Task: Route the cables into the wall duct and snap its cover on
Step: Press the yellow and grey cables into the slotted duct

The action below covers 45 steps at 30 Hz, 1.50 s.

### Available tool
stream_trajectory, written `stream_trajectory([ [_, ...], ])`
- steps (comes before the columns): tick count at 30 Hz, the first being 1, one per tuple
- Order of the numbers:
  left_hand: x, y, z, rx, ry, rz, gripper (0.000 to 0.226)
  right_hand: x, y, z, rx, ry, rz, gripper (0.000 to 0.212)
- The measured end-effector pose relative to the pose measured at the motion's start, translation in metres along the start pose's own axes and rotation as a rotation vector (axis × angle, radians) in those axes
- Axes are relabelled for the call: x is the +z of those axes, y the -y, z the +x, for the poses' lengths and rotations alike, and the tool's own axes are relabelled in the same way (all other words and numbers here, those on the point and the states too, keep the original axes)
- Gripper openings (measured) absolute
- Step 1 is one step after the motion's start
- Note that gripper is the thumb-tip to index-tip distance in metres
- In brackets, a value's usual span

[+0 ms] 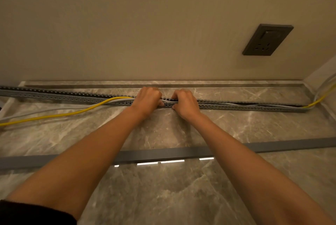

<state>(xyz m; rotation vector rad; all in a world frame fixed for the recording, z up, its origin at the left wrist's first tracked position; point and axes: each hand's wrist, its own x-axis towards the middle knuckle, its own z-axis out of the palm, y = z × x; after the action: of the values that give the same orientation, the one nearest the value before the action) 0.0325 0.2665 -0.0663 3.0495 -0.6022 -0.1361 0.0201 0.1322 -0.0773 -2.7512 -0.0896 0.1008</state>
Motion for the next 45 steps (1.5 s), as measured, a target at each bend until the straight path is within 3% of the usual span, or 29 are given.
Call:
stream_trajectory([
  [6,-0.001,0.039,-0.022,-0.034,-0.072,-0.067,0.051,0.009,0.014,-0.003,-0.012,-0.005,-0.028,0.034],
  [16,-0.015,0.117,-0.065,0.011,0.03,0.059,0.027,0.038,0.085,-0.011,0.012,-0.14,0.079,0.032],
  [22,-0.011,0.136,-0.071,-0.008,0.038,-0.144,0.026,0.053,0.132,-0.011,0.107,-0.177,0.185,0.024],
  [31,-0.012,0.154,-0.076,-0.008,0.077,-0.209,0.019,0.052,0.146,-0.006,0.306,-0.176,0.246,0.018],
  [40,-0.016,0.161,-0.056,-0.12,-0.067,-0.353,0.021,0.055,0.149,-0.005,0.31,-0.186,0.208,0.019],
  [45,-0.006,0.171,-0.05,-0.044,-0.082,-0.34,0.019,0.054,0.141,-0.003,0.283,-0.176,0.215,0.019],
])
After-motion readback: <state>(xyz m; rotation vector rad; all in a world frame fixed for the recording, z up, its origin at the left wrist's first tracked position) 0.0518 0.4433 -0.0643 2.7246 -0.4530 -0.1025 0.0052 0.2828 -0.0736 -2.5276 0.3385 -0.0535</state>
